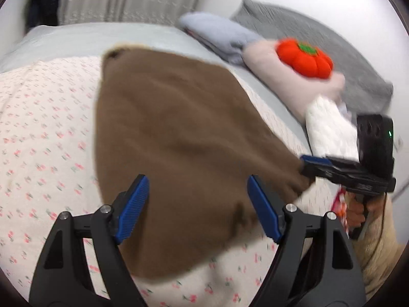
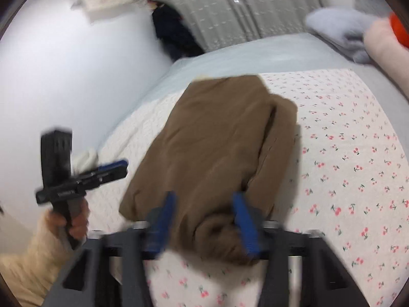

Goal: Fold large clothes

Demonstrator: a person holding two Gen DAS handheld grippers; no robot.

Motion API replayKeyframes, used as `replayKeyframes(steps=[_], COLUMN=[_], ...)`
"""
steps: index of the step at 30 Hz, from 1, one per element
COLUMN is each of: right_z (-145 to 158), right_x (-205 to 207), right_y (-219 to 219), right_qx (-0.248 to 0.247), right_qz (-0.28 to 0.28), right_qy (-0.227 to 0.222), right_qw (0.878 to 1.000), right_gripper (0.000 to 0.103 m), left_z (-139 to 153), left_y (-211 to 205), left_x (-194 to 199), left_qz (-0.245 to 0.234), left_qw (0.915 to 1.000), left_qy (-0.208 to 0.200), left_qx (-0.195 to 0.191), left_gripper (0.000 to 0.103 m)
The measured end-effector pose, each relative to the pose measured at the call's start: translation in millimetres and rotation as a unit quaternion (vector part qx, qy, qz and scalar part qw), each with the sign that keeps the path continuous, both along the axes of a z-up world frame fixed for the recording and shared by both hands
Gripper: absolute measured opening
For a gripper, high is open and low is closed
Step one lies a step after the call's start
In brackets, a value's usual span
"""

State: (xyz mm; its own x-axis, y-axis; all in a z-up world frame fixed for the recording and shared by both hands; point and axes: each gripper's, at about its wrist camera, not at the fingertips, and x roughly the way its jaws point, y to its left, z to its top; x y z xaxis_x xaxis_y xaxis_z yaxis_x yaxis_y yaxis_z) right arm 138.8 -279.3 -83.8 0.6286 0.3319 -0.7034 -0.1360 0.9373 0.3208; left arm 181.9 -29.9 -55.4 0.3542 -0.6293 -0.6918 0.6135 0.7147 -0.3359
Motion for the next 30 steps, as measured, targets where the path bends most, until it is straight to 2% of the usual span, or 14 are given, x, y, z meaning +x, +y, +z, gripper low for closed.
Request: replayKeyframes(steps=[2,3,5,7,10,12,14,18,22,30], right_z=[-33,-53,-70,-61,-41,-28,-17,-4,8,28], right_x=[13,19,22,19,10,3,-5,-17,-38,-59], right_y=[2,-2,-3,6,16,20,26,36,42,55], right_qx=[-0.023,-0.005,0.011,-0.014,-0.041,-0.06,-0.079,-0.107,-0.119,-0.135], right_qz=[-0.031,-0.043,-0.055,-0.058,-0.062,-0.069,-0.078,-0.088,-0.096,-0.121], right_qy=[0.072,0.106,0.125,0.106,0.076,0.059,0.046,0.04,0.028,0.012], right_qw=[0.997,0.993,0.991,0.993,0.994,0.994,0.993,0.99,0.988,0.983], right_gripper=[0.032,0.032,0.032,0.033,0.035,0.042,0.054,0.06,0.07,0.083], left_z=[-22,-27,-30,-30,-22,-15,-7,0,8,16], left_y=[-3,-6,-12,-18,-19,-11,0,11,22,24], left_x=[-7,-11,-20,-26,-36,-44,-47,-57,-71,-94], left_qz=[-0.014,-0.022,-0.027,-0.023,-0.003,0.012,0.03,0.072,0.126,0.175], left_qw=[0.9991,0.9986,0.9972,0.9942,0.993,0.9941,0.9956,0.9946,0.9888,0.9804], left_qy=[0.016,0.01,-0.012,-0.036,-0.044,-0.036,-0.024,-0.008,0.01,0.019], left_qx=[0.037,0.047,0.069,0.098,0.11,0.102,0.085,0.075,0.079,0.089], left_gripper=[0.079,0.079,0.08,0.08,0.08,0.08,0.08,0.085,0.088,0.089])
